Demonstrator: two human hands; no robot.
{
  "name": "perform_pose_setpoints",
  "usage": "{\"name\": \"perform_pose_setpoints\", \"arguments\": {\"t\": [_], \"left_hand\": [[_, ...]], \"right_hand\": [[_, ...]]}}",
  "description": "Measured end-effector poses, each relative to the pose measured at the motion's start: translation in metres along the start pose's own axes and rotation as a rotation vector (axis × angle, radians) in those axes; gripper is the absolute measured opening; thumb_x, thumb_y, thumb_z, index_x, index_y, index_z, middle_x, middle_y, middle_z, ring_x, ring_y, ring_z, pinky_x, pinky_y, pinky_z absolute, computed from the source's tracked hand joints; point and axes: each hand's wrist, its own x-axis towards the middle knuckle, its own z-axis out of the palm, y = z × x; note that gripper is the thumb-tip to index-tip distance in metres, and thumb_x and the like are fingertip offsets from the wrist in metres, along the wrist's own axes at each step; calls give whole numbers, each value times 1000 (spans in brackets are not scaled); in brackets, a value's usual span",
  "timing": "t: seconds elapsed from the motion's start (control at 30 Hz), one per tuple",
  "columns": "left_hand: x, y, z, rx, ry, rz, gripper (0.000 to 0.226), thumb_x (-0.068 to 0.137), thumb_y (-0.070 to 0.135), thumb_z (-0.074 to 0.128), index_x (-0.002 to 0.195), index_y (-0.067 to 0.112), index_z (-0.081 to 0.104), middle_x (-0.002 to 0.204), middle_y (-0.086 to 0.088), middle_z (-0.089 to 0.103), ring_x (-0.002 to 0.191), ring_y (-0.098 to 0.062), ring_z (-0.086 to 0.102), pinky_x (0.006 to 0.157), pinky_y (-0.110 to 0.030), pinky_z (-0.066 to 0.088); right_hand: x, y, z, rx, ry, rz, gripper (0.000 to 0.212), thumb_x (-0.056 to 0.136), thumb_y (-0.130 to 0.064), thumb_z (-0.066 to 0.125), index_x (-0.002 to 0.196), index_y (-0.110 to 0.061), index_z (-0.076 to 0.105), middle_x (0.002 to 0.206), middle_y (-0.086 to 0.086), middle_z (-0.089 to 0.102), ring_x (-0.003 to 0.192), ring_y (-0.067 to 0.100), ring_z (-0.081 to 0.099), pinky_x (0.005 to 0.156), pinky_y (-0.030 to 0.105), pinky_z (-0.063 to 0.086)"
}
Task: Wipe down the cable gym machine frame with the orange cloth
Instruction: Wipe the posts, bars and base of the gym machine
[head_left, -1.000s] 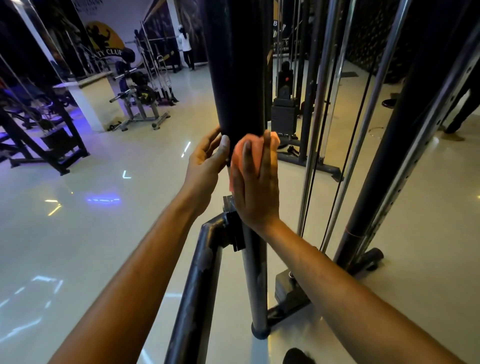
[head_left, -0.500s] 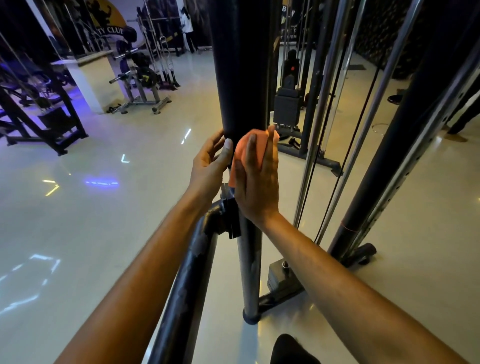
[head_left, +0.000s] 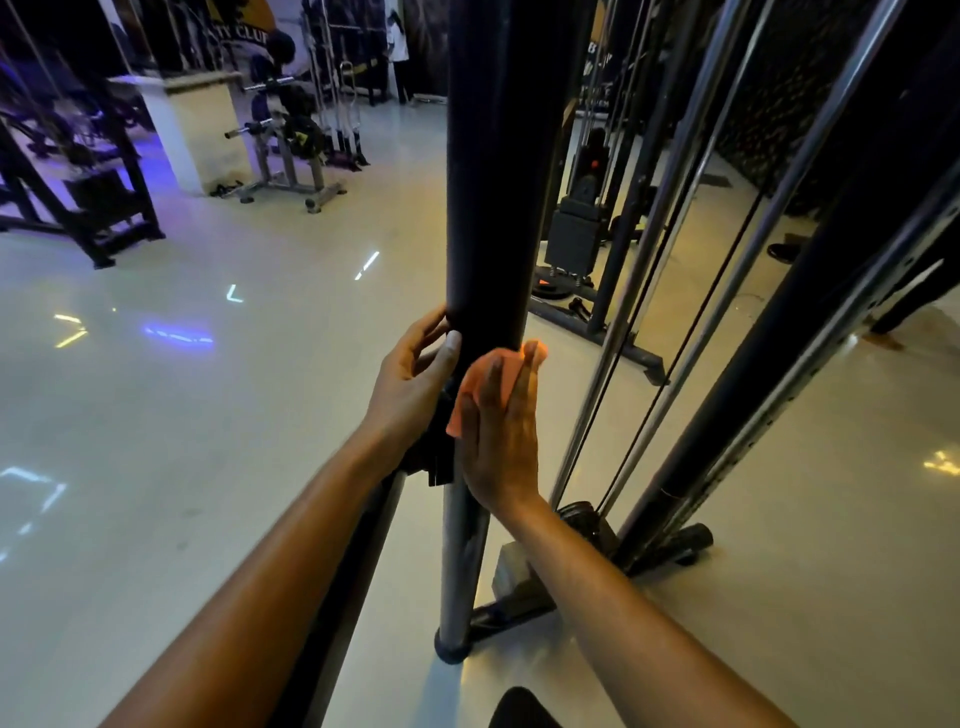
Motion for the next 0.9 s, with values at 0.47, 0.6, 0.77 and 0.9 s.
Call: {"name": "perform_pose_setpoints", "arguments": {"t": [0.47,0.6,0.77,0.9], "left_hand": [[-23,-31,5,25,-7,-5,54,113,42,46,165,29,38,159,9,52,145,-8,52,114,-40,53],[-29,-45,1,77,-33,-13,60,111,54,45,167,38,31,166,9,45,153,-14,44,119,-54,47],[-36,-51,7,207,-3,43,55,116,43,40,169,37,25,163,4,50,148,-24,52,113,-55,52],[-36,-59,14,173,25,121,57,117,25,43,170,21,25,168,2,43,156,-14,39,123,-55,42]], "right_hand": [[-74,19,13,127,-171,222,92,111,-51,54,165,-50,-22,176,-7,15,145,36,54,110,45,55],[-26,7,11,35,-56,38,98,114,-40,52,161,-48,-33,179,12,-16,161,51,22,120,55,44],[-26,8,12,-33,36,-11,115,106,-26,66,163,-44,-32,175,21,0,151,65,33,111,70,49],[-90,47,29,-52,-198,97,90,111,-30,62,172,-34,-4,179,21,-7,152,56,32,110,69,50]]}}
